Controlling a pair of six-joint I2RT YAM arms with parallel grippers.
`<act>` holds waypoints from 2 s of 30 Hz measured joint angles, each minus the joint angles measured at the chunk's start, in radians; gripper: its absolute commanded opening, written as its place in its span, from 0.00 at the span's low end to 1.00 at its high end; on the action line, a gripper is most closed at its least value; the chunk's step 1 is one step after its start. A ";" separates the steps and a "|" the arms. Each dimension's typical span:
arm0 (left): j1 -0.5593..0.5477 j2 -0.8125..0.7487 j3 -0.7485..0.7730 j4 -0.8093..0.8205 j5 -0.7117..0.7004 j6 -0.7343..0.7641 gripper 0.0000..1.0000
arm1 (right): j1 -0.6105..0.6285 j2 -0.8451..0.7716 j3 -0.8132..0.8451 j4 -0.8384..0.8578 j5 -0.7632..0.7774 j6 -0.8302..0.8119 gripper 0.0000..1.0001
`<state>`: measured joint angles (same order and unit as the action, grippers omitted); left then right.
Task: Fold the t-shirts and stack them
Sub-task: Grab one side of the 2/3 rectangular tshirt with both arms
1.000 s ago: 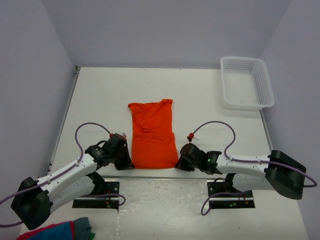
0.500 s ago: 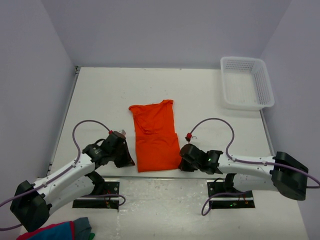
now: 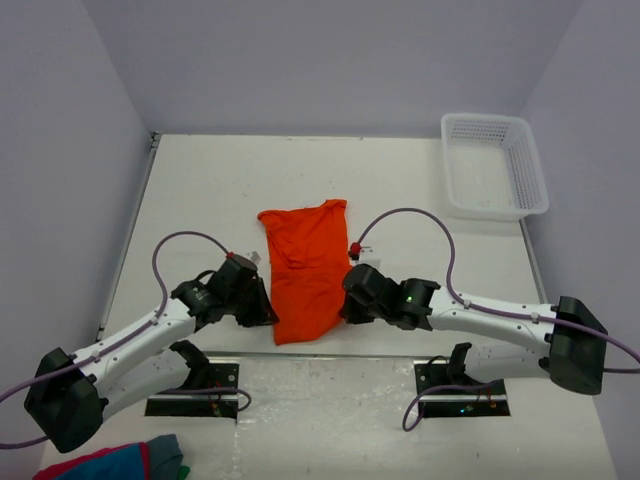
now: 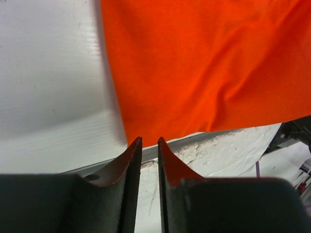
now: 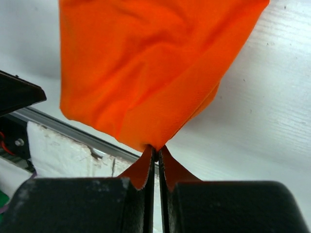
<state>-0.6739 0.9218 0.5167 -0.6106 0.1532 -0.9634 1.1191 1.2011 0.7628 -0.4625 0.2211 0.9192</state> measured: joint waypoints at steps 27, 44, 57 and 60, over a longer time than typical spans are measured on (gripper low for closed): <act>-0.200 0.186 -0.085 0.143 0.029 -0.089 0.25 | 0.000 0.001 -0.109 0.030 -0.030 0.010 0.00; -0.204 0.142 -0.085 0.121 -0.014 -0.118 0.40 | 0.000 -0.026 -0.134 0.040 -0.034 0.016 0.00; -0.204 0.153 -0.087 0.116 -0.054 -0.127 0.33 | 0.000 -0.043 -0.165 0.068 -0.057 0.024 0.00; -0.204 0.153 -0.088 0.116 -0.067 -0.132 0.27 | 0.000 -0.043 -0.167 0.074 -0.058 0.024 0.00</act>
<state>-0.8776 1.0744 0.4290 -0.4946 0.0860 -1.0958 1.1194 1.1580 0.5957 -0.3882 0.1635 0.9432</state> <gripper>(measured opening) 0.304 0.008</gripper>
